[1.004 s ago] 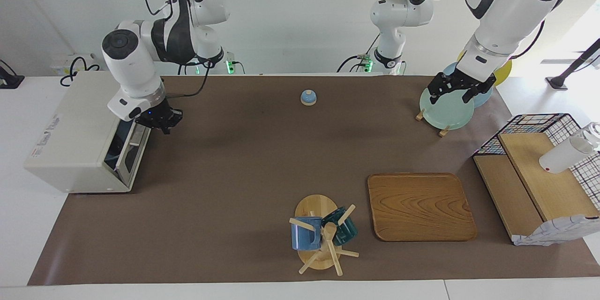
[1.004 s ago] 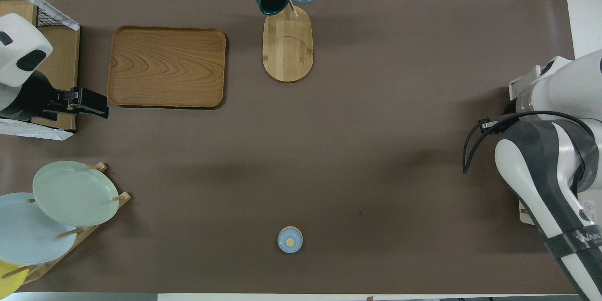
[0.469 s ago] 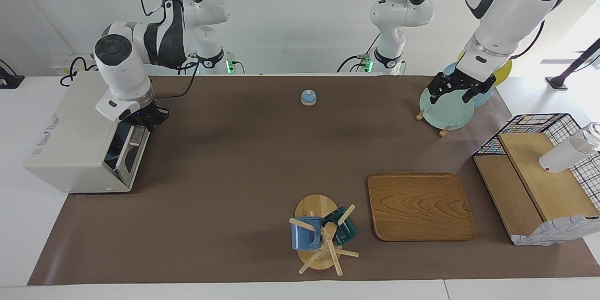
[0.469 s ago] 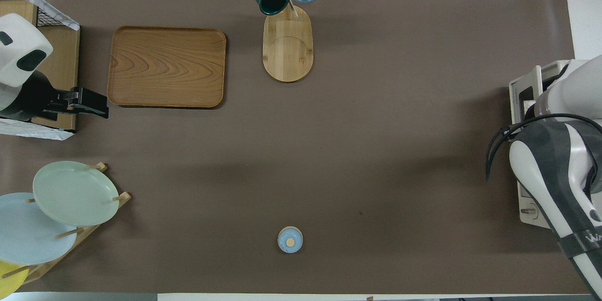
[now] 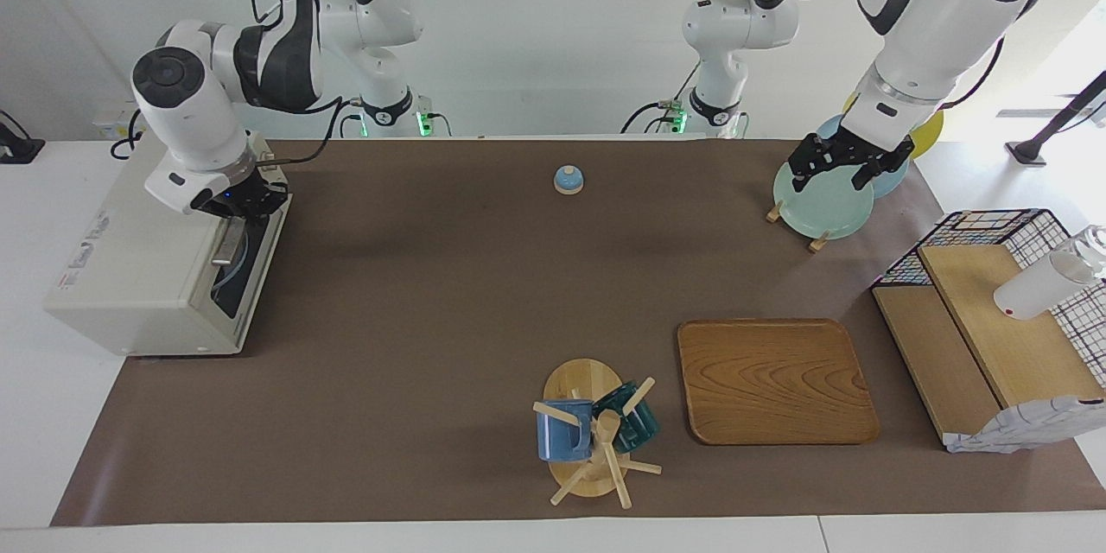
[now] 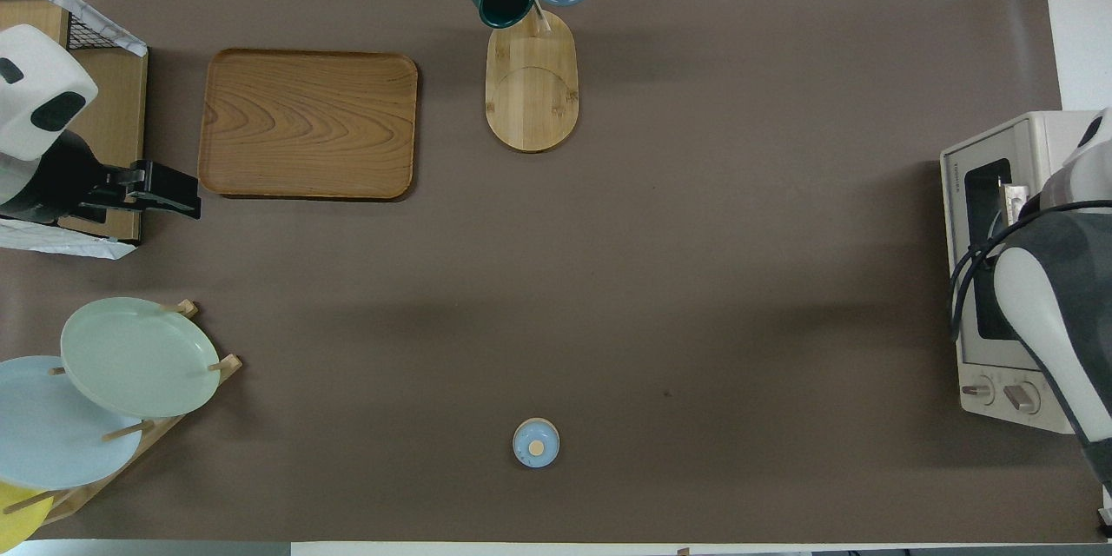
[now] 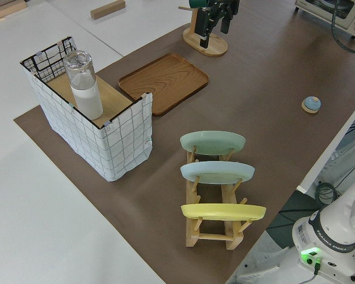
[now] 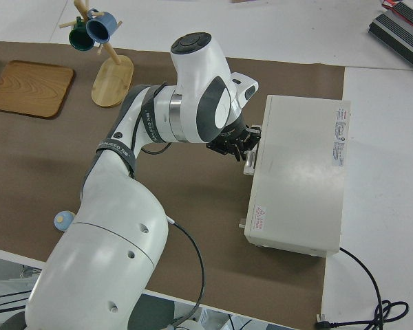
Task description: Put eggplant into oven
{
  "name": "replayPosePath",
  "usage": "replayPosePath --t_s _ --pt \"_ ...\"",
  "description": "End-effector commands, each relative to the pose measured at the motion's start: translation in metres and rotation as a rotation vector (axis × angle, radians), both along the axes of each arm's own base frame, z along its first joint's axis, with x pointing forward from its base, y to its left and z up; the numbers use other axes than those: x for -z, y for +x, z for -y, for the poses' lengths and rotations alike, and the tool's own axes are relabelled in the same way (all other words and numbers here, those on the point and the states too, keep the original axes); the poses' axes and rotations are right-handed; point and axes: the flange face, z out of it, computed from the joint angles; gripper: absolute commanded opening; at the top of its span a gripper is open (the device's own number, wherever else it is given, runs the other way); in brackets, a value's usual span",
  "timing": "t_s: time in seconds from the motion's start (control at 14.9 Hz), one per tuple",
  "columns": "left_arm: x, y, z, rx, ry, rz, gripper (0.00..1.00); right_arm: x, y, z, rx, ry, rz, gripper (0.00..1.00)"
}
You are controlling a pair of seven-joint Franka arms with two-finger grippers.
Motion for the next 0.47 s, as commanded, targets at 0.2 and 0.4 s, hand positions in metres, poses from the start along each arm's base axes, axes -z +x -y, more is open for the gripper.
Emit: replayPosePath --t_s 0.2,0.4 --pt "-0.003 -0.003 -0.004 0.000 0.014 -0.004 1.00 -0.083 0.006 -0.013 0.053 0.141 0.052 0.66" --pt "-0.003 -0.003 -0.004 0.000 0.012 -0.004 1.00 -0.108 0.008 -0.024 0.109 0.215 0.083 1.00"
